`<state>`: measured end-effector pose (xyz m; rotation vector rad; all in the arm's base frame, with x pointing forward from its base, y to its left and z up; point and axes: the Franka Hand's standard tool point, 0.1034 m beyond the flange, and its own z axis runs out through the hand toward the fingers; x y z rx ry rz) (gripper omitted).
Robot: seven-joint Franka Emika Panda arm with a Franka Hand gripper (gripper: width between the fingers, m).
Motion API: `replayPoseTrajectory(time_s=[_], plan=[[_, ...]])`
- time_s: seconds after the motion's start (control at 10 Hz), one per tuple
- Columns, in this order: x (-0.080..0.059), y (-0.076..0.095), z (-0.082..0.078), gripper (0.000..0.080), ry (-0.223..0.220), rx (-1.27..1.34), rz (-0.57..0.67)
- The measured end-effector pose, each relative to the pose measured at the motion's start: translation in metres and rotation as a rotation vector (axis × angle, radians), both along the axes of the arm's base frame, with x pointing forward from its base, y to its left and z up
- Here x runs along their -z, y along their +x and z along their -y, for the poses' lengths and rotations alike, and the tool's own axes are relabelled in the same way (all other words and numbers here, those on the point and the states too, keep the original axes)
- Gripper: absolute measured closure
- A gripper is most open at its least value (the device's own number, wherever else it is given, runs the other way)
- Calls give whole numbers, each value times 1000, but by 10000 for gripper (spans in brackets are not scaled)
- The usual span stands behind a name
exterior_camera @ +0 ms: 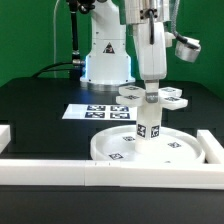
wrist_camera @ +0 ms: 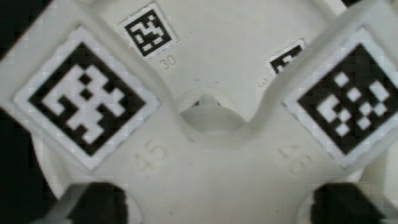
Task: Assemble round table
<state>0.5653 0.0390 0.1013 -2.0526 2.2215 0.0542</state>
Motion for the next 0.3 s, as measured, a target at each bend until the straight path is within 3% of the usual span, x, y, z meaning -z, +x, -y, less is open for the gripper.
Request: replayPoseTrajectory(time_s=[0.1,0.3], plan=[[-13,1,0,184,12,-43,-2],[-35,3,-3,160,26,-61,18]])
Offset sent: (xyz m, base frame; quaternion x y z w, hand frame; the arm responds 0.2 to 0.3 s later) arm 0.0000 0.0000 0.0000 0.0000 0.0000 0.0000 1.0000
